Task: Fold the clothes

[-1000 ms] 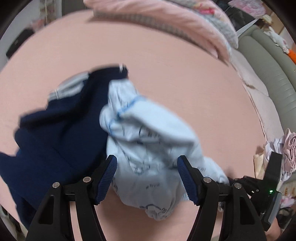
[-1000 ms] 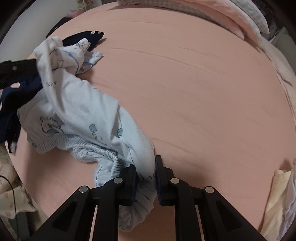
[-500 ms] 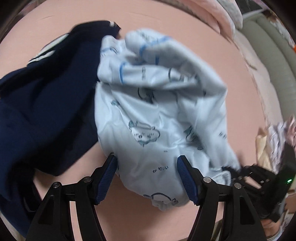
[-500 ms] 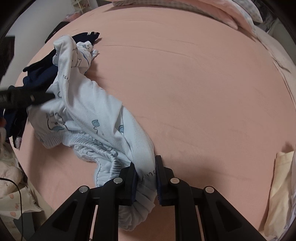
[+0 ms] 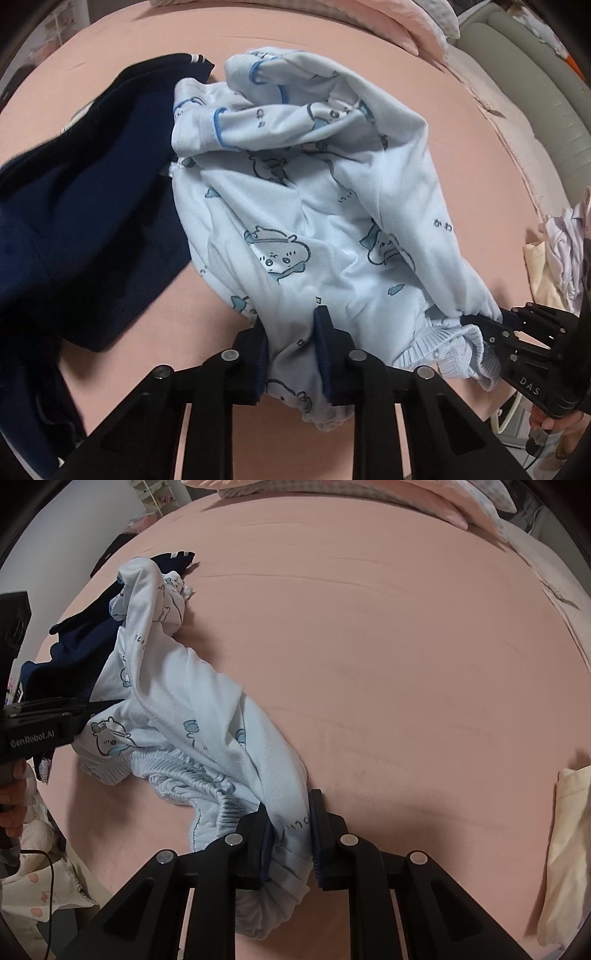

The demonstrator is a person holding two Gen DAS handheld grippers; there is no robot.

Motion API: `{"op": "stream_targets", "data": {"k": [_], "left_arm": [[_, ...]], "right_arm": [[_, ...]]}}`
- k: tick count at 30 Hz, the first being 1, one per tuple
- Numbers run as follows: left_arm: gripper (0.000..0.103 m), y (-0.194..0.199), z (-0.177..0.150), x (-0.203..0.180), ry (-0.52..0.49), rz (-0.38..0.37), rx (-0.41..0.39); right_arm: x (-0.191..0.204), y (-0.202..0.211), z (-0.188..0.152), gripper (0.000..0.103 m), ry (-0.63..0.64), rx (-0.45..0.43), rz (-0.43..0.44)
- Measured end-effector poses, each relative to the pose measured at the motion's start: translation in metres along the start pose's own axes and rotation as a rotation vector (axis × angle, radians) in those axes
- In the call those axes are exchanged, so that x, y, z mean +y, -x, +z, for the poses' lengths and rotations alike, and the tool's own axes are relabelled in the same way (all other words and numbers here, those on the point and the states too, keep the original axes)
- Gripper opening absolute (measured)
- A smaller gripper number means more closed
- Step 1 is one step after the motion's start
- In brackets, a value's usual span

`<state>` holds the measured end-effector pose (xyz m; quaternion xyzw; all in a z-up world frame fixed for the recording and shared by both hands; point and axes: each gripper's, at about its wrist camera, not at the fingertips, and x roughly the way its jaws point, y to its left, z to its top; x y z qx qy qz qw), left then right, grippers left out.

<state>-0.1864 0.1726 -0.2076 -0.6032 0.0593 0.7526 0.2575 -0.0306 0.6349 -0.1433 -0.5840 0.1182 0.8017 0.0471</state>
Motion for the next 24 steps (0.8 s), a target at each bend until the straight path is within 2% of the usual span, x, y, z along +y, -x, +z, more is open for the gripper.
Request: {"op": "stream_targets", "data": {"k": [4, 9, 11, 13, 16, 17, 19, 24], "left_arm": [[0.015, 0.005, -0.007, -0.007, -0.016, -0.054, 0.008], [0.015, 0.009, -0.021, -0.032, -0.094, -0.096, 0.03], [0.015, 0.008, -0.026, -0.044, -0.12, -0.119, 0.042], [0.015, 0.005, -0.026, -0.054, -0.139, -0.127, 0.055], [0.015, 0.002, -0.028, -0.063, -0.14, -0.15, 0.071], [0.015, 0.002, -0.028, -0.065, -0.132, -0.164, 0.076], [0.015, 0.001, -0.027, -0.069, -0.126, -0.189, 0.089], [0.015, -0.005, -0.024, -0.086, -0.157, -0.211, 0.098]], "right_arm": [[0.001, -0.002, 0.007, 0.015, -0.003, 0.004, -0.013], [-0.002, -0.006, 0.018, 0.015, -0.023, 0.017, -0.041], [0.007, -0.012, 0.025, 0.015, -0.041, 0.022, -0.049], [0.05, -0.04, 0.036, 0.015, -0.058, 0.026, -0.061], [0.056, -0.053, 0.052, 0.015, -0.076, 0.025, -0.074], [0.056, -0.05, 0.048, 0.015, -0.083, 0.024, -0.076], [0.062, -0.012, -0.016, 0.015, -0.09, 0.022, -0.084], [0.061, -0.055, -0.045, 0.015, -0.102, 0.014, -0.11]]}}
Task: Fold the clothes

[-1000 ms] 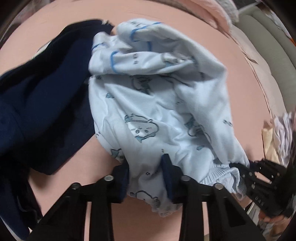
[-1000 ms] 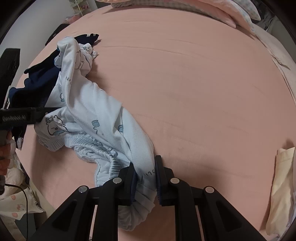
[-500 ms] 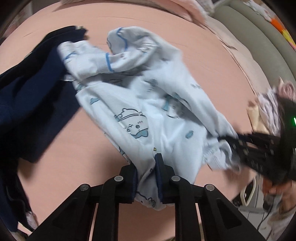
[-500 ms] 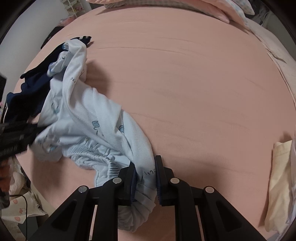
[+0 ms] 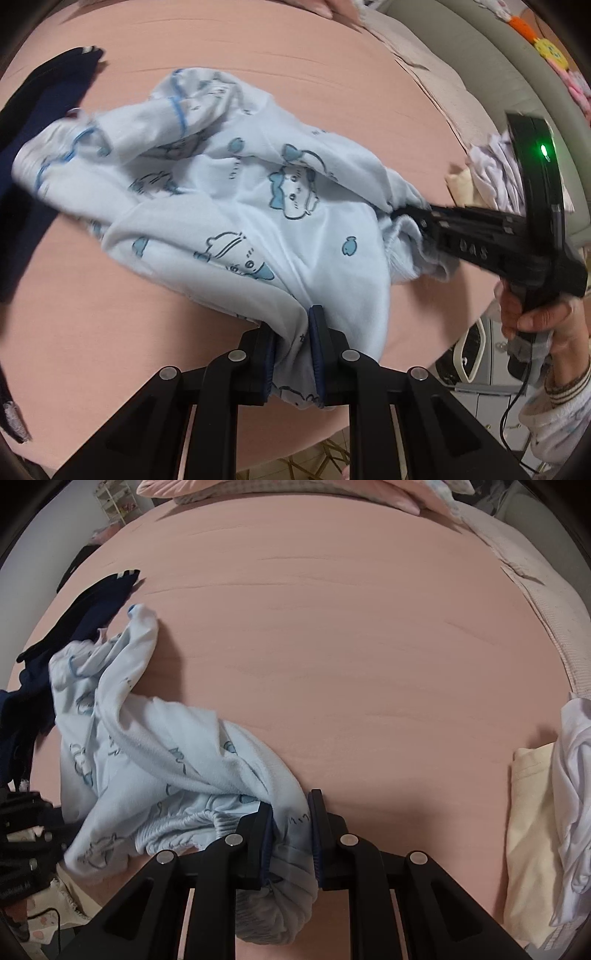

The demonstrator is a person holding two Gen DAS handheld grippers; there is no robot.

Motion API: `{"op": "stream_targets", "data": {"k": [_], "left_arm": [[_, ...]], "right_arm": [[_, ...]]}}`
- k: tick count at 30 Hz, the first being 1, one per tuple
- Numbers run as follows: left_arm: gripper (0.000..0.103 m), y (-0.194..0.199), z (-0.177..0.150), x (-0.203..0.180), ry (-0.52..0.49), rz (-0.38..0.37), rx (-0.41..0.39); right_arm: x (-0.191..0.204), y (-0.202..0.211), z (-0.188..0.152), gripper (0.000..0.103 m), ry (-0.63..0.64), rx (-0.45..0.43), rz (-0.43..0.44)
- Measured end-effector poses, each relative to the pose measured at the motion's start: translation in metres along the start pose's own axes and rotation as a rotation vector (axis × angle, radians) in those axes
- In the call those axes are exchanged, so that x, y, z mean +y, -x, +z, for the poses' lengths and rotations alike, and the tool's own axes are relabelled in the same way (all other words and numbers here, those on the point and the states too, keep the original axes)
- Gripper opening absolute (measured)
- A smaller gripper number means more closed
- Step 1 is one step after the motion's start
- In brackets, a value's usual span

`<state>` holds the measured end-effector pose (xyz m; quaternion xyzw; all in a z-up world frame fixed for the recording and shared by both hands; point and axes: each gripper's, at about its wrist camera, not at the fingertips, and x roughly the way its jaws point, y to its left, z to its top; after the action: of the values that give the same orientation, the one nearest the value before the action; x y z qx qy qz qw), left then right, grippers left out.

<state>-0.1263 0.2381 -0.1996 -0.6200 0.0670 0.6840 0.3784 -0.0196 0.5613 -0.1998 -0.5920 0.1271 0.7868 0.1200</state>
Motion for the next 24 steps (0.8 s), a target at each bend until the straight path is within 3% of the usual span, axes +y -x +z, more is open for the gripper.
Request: {"op": "stream_targets", "data": {"k": [12, 19, 24], "left_arm": [[0.015, -0.02, 0.013, -0.039, -0.078, 0.008, 0.019], [0.015, -0.022, -0.009, -0.049, -0.145, 0.041, 0.015], [0.015, -0.038, -0.004, -0.048, -0.102, 0.023, 0.07]], "right_arm": [[0.009, -0.008, 0.01, 0.015, -0.058, -0.021, -0.029], [0.025, -0.008, 0.02, 0.015, -0.065, -0.06, -0.039], [0.042, -0.011, 0.019, 0.015, -0.055, -0.079, -0.035]]}}
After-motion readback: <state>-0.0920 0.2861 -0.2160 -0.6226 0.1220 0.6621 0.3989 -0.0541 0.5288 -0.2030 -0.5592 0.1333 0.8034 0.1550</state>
